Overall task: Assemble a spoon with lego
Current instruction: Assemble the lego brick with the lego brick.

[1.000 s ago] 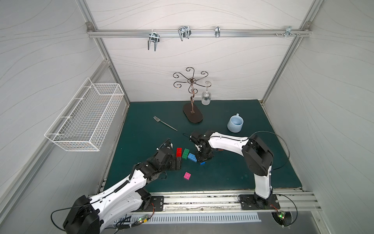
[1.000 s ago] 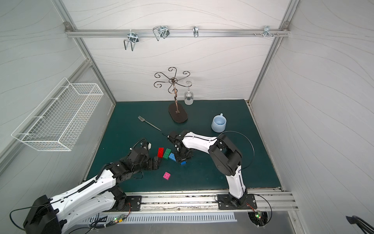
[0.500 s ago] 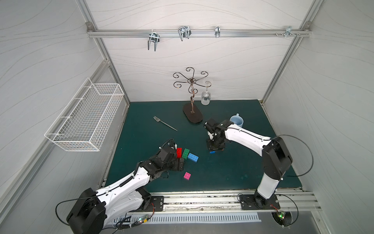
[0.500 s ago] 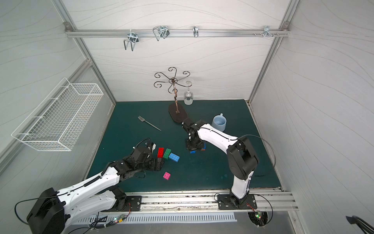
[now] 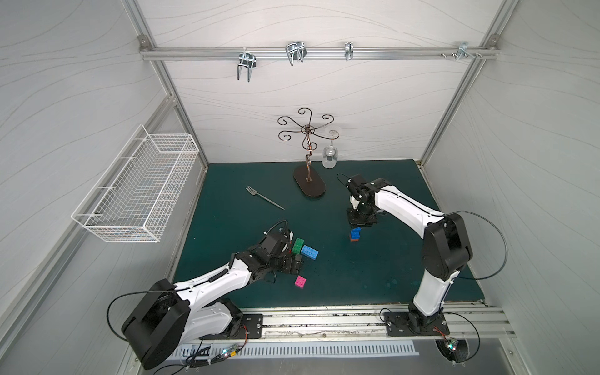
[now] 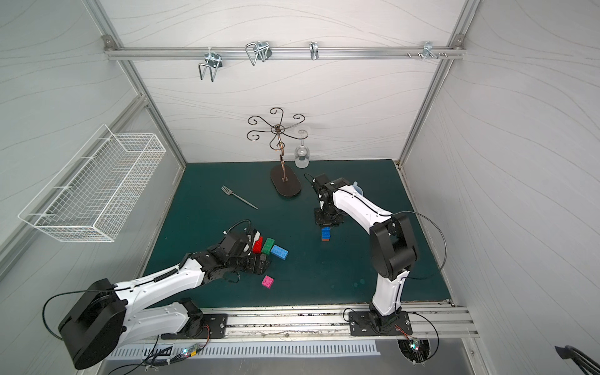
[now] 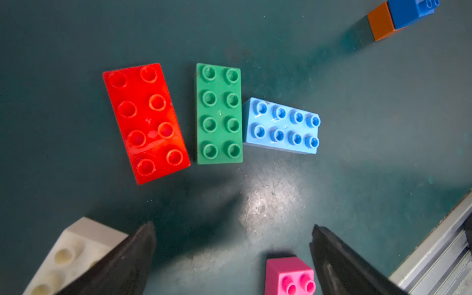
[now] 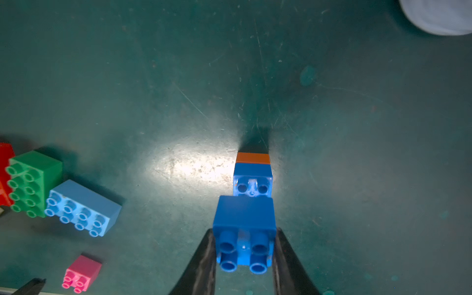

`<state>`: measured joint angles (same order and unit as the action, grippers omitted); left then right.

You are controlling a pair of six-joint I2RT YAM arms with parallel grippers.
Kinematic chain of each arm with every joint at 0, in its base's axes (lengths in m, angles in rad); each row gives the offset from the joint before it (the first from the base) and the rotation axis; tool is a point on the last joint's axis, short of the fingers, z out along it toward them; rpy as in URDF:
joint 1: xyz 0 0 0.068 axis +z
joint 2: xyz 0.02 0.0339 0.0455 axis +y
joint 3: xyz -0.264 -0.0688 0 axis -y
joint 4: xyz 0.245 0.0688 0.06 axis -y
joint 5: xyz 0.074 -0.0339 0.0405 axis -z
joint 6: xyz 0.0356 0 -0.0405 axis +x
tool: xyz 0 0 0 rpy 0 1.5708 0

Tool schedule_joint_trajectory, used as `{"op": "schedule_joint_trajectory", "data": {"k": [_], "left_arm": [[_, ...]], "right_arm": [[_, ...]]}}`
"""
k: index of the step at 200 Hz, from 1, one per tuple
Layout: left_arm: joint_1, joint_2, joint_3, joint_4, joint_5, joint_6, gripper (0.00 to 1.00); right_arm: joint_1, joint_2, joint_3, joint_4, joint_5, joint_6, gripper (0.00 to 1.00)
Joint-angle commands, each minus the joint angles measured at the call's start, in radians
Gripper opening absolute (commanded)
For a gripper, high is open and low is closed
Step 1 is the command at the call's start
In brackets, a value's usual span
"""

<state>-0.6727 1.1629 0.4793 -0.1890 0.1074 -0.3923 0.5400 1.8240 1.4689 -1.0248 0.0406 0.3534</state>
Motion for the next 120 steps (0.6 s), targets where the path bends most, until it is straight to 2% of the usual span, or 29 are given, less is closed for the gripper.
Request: {"op": "schedule_joint_trajectory", "data": {"k": [1, 120], "left_arm": [[-0.005, 0.013, 0.048, 0.043, 0.006, 0.021, 1.0], [-0.004, 0.046, 0.064, 0.034, 0.003, 0.023, 1.0]], "right_arm": [[-0.013, 0.027, 0.005, -0.021, -0.012, -0.029, 0.27], [-0.017, 0.046, -0.04, 0.005, -0.037, -0.026, 0.27]]}}
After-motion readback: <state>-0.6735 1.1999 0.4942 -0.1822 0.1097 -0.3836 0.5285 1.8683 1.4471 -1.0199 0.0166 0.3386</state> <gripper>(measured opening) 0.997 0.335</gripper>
